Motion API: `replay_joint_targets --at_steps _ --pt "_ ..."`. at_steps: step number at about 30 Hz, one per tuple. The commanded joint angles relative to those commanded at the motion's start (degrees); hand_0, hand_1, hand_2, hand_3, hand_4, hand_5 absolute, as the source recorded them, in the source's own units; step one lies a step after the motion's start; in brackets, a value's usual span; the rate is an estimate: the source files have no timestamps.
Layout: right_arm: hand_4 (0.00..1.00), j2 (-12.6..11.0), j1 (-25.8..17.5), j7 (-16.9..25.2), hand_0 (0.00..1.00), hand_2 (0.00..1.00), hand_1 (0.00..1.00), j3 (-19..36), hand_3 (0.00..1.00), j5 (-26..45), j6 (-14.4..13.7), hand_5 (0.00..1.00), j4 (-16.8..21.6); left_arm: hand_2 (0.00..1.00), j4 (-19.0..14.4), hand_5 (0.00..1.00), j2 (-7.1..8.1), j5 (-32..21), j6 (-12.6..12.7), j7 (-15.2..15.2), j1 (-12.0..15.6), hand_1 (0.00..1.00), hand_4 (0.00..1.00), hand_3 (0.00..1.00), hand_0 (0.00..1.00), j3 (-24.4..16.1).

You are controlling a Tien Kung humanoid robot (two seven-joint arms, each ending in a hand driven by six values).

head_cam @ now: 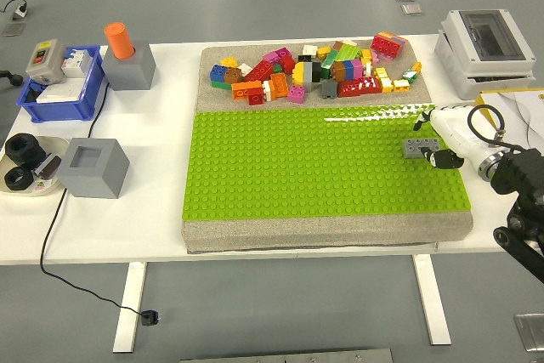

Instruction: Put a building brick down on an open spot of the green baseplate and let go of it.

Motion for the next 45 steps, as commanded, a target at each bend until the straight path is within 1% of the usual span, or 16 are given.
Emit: replay_joint_targets --at_steps 3,4,8,12,19,25,26,27,32,33,38,39,44,45 --pt "0.671 0.09 0.15 0.02 0.688 0.752 0.724 -0.12 0.661 0.17 0.05 0.089 -0.45 0.659 0.00 0.233 -0.01 0.04 0.00 -0.02 -0.02 0.647 0.698 0.666 0.661 -0.01" --pt "0.674 0.19 0.28 0.05 0.688 0.755 0.726 -0.26 0.661 0.33 0.09 0.072 -0.87 0.659 0.00 0.230 -0.01 0.06 0.00 -0.03 -0.04 0.647 0.697 0.666 0.660 0.00" --pt "0.674 1.10 0.92 0.31 0.688 0.755 0.726 -0.93 0.661 1.09 0.20 0.072 -3.53 0.659 0.00 0.230 -0.04 0.11 -0.02 -0.09 -0.09 0.647 0.697 0.666 0.660 0.05" --pt "0.673 1.92 1.30 0.56 0.689 0.755 0.723 -1.06 0.661 1.79 0.21 0.074 -5.41 0.659 0.00 0.229 -0.05 0.15 -0.02 -0.09 -0.09 0.648 0.697 0.666 0.661 0.03" --pt "0.676 2.73 1.89 0.91 0.690 0.755 0.723 -0.88 0.660 2.80 -0.01 0.073 -7.41 0.659 0.00 0.229 -0.05 0.18 -0.03 -0.10 -0.15 0.648 0.698 0.666 0.661 0.04" --pt "0.680 3.26 1.89 2.04 0.686 0.751 0.718 -1.07 0.653 4.77 -1.44 0.077 -8.81 0.658 0.00 0.229 -0.06 0.23 -0.01 -0.11 -0.16 0.648 0.698 0.666 0.660 0.05" --pt "0.680 3.30 1.86 2.14 0.686 0.751 0.718 -1.13 0.653 4.96 -1.56 0.077 -8.94 0.658 0.00 0.229 -0.06 0.22 -0.01 -0.11 -0.15 0.648 0.698 0.666 0.660 0.06" --pt "0.663 3.37 1.82 2.25 0.665 0.724 0.699 -1.22 0.628 5.18 -1.69 0.100 -9.12 0.657 0.00 0.229 -0.07 0.23 -0.01 -0.11 -0.14 0.647 0.698 0.666 0.660 0.07" --pt "0.663 3.55 1.69 2.60 0.665 0.724 0.699 -1.52 0.628 5.76 -2.18 0.100 -9.64 0.657 0.00 0.229 -0.08 0.19 -0.02 -0.13 -0.11 0.647 0.698 0.666 0.660 0.16" --pt "0.660 3.57 1.67 2.68 0.657 0.714 0.688 -1.55 0.586 5.87 -2.30 0.099 -9.70 0.657 0.00 0.229 -0.09 0.19 -0.03 -0.14 -0.11 0.647 0.698 0.666 0.660 0.18" --pt "0.660 3.62 1.55 3.27 0.657 0.714 0.688 -1.71 0.586 6.39 -3.23 0.099 -9.84 0.657 0.00 0.229 -0.10 0.17 -0.01 -0.24 -0.13 0.647 0.698 0.666 0.660 0.29" --pt "0.655 3.63 1.50 3.44 0.639 0.705 0.678 -1.77 0.581 6.51 -3.48 0.128 -9.84 0.657 0.00 0.229 -0.09 0.18 0.00 -0.27 -0.13 0.647 0.698 0.666 0.660 0.31" --pt "0.655 3.63 1.29 3.83 0.639 0.705 0.678 -1.95 0.581 6.83 -4.08 0.128 -9.86 0.657 0.00 0.229 -0.10 0.03 0.05 -0.43 -0.10 0.647 0.698 0.666 0.660 0.54" --pt "0.647 3.61 1.25 3.89 0.634 0.693 0.668 -1.98 0.564 6.91 -4.15 0.166 -9.83 0.658 0.00 0.224 -0.11 0.00 0.06 -0.46 -0.09 0.647 0.691 0.666 0.660 0.58"
